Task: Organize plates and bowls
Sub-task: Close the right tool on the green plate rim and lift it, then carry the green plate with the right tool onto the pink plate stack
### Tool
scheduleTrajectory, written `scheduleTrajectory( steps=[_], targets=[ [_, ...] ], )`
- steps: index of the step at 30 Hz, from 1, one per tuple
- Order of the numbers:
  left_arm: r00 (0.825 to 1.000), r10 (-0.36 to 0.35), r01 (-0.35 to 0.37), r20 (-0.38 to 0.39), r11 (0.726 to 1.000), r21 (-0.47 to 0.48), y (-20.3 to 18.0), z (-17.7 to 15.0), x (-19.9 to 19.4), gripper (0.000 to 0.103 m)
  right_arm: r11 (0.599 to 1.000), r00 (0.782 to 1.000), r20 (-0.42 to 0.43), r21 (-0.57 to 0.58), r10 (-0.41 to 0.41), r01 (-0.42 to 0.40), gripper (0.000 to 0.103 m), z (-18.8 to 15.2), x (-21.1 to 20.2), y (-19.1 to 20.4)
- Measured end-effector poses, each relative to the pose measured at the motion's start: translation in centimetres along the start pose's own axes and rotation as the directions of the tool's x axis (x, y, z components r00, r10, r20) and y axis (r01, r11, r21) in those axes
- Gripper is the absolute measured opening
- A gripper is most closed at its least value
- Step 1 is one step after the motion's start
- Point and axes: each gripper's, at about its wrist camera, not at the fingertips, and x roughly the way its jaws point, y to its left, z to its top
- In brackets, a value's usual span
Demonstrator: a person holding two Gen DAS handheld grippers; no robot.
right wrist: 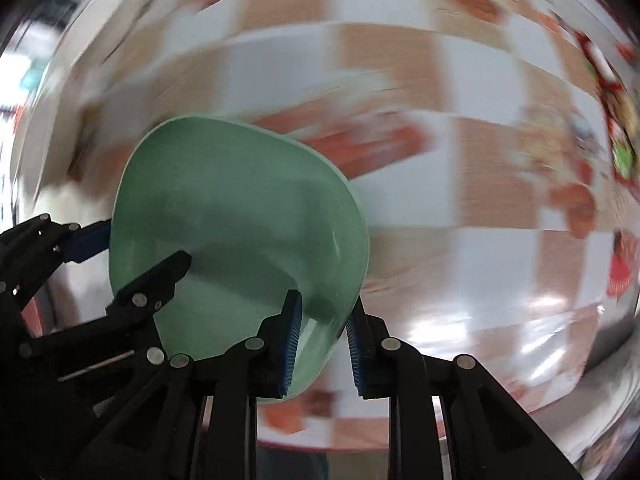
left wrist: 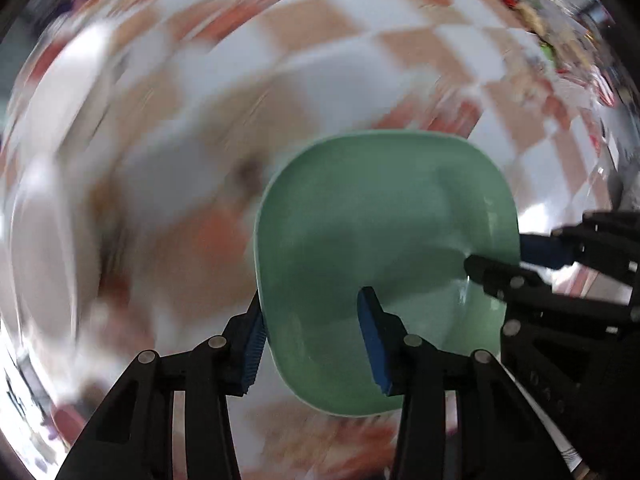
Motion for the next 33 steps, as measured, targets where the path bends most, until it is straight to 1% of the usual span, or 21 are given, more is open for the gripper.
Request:
scheduleTrajectory(
  steps=[2, 6, 9, 11, 12, 16, 17, 19, 21, 22, 23, 24, 29, 33],
  targets=[
    [1.0, 0.012, -0.014, -0.024, 0.998, -0.064, 2.2, -3.0, 0.0, 0.048, 0.999, 1.0, -0.01, -0.049, 0.009, -0.01, 0.024, -0.4, 0.2, 3.2],
    [0.998, 0.006, -0.017, -0.061, 0.985, -0.173, 5.8, -7.3, 0.2, 0.048, 0.994, 0.999, -0.029, -0.106, 0.034, -0.037, 0.024, -1.0, 0.7, 8.5],
    [0.998, 0.001, -0.015, -0.063, 0.973, -0.229, 7.6, -9.2, 0.1, 0.048, 0.991, 1.0, -0.026, -0.133, 0.006, -0.01, 0.027, -1.5, 0.9, 11.3],
    [0.999, -0.01, -0.003, -0.053, 0.969, -0.247, 8.2, -9.7, 0.1, 0.048, 0.99, 0.999, -0.028, -0.142, -0.022, 0.017, 0.032, -1.8, 0.8, 12.7],
    [0.999, -0.012, 0.001, -0.046, 0.969, -0.248, 8.2, -9.8, 0.1, 0.048, 0.99, 0.999, -0.028, -0.138, -0.031, 0.027, 0.033, -1.8, 0.7, 13.2],
    [1.0, -0.012, 0.006, -0.024, 0.971, -0.241, 8.6, -10.1, -0.3, 0.048, 0.996, 0.999, -0.038, -0.086, -0.007, 0.004, 0.033, -1.5, 0.7, 12.7],
    [1.0, -0.019, 0.014, -0.02, 0.971, -0.24, 8.7, -10.2, -0.3, 0.049, 0.997, 0.999, -0.041, -0.075, -0.007, 0.004, 0.033, -1.3, 0.8, 12.1],
    [0.999, -0.025, 0.019, -0.02, 0.97, -0.241, 9.2, -10.5, -0.4, 0.049, 0.997, 0.999, -0.04, -0.075, -0.019, 0.016, 0.033, -1.3, 0.7, 12.5],
    [1.0, -0.01, 0.005, -0.02, 0.972, -0.236, 9.3, -10.6, -0.5, 0.049, 0.997, 0.999, -0.04, -0.077, -0.026, 0.023, 0.033, -1.0, 0.2, 12.9],
    [1.0, -0.006, 0.003, -0.011, 0.971, -0.238, 9.5, -10.6, -0.8, 0.049, 0.997, 0.999, -0.04, -0.07, -0.022, 0.019, 0.033, -1.0, 0.2, 11.9],
    [1.0, -0.002, 0.003, 0.002, 0.97, -0.243, 10.0, -10.7, -1.2, 0.049, 0.998, 0.999, -0.04, -0.064, -0.017, 0.015, 0.033, -1.1, 0.1, 11.8],
    [1.0, 0.002, 0.0, 0.009, 0.968, -0.25, 10.4, -10.7, -1.5, 0.049, 0.998, 0.999, -0.04, -0.063, -0.017, 0.015, 0.033, -1.1, 0.9, 12.0],
    [1.0, -0.007, 0.0, -0.022, 0.959, -0.285, 11.8, -10.5, -0.5, 0.05, 0.998, 0.999, -0.038, -0.066, -0.026, 0.024, 0.033, -1.3, 0.9, 12.1],
    [1.0, -0.001, 0.001, 0.002, 0.966, -0.257, 10.4, -9.8, 0.0, 0.05, 0.998, 0.999, -0.043, -0.056, -0.024, 0.022, 0.033, -1.4, 1.0, 12.1]
  ],
)
